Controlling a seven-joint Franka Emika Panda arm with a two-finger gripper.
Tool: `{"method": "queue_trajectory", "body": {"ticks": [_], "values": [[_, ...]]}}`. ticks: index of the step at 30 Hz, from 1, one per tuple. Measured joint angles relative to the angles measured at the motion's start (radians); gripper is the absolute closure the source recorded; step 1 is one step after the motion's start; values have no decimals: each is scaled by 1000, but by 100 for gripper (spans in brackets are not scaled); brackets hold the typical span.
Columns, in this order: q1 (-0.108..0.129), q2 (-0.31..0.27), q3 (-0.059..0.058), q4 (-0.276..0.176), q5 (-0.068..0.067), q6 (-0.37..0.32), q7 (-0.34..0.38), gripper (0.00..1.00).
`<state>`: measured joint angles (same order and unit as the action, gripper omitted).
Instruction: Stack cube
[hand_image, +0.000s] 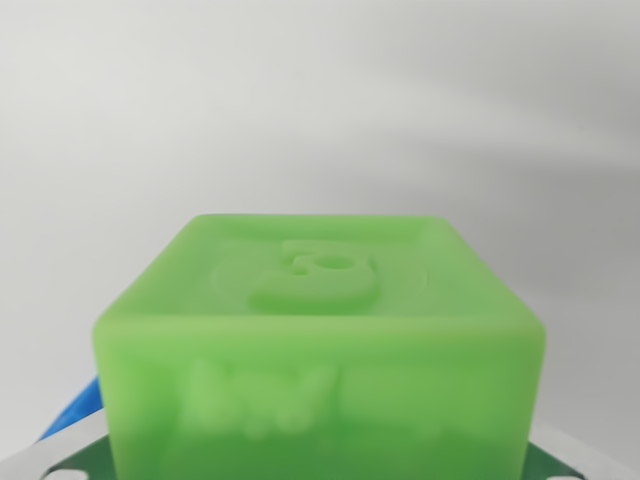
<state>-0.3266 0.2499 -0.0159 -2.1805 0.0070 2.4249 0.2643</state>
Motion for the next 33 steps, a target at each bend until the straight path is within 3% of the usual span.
{"method": "queue_trajectory", "body": {"ticks": [33], "values": [[18, -127, 0, -160, -1, 32, 243, 100]]}}
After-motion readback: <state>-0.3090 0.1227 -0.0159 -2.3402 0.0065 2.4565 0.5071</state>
